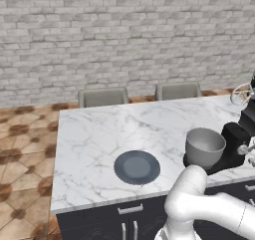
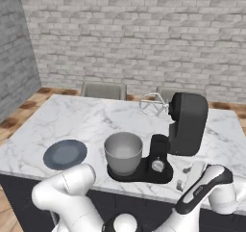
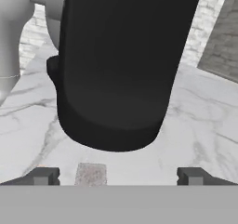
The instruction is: Add butter and sugar cubes to the stand mixer bowl and then turn on the stand mixer to begin making frosting.
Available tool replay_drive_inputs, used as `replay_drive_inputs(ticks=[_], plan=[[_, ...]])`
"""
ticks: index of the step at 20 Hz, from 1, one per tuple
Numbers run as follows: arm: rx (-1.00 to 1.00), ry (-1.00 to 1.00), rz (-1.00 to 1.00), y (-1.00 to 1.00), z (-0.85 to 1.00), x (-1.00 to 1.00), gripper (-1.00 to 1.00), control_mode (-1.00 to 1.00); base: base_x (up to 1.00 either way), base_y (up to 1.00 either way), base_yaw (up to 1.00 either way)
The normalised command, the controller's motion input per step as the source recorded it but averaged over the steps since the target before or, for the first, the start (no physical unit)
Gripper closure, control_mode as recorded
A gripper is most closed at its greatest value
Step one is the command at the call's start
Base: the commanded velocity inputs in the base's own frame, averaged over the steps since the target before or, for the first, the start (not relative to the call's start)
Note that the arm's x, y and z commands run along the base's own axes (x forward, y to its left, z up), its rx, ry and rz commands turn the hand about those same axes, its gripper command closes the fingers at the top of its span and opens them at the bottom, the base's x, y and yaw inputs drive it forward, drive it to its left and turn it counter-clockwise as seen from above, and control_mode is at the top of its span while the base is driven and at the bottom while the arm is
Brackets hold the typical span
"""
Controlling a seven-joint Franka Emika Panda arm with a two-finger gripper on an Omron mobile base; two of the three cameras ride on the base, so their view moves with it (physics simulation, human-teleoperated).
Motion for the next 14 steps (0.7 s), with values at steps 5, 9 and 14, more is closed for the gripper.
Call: replay_drive_inputs(ticks=[5,9,14], plan=[[0.01,-0.01,0.02,-0.21,-0.45,0.04,-1.00,-1.00,0.00,0.00,0.00],[0.00,-0.05,0.00,-0.01,-0.50,-0.15,-1.00,-1.00,0.00,0.00,0.00],[0.00,-0.06,0.00,0.00,-0.49,-0.32,-1.00,-1.00,0.00,0.00,0.00]])
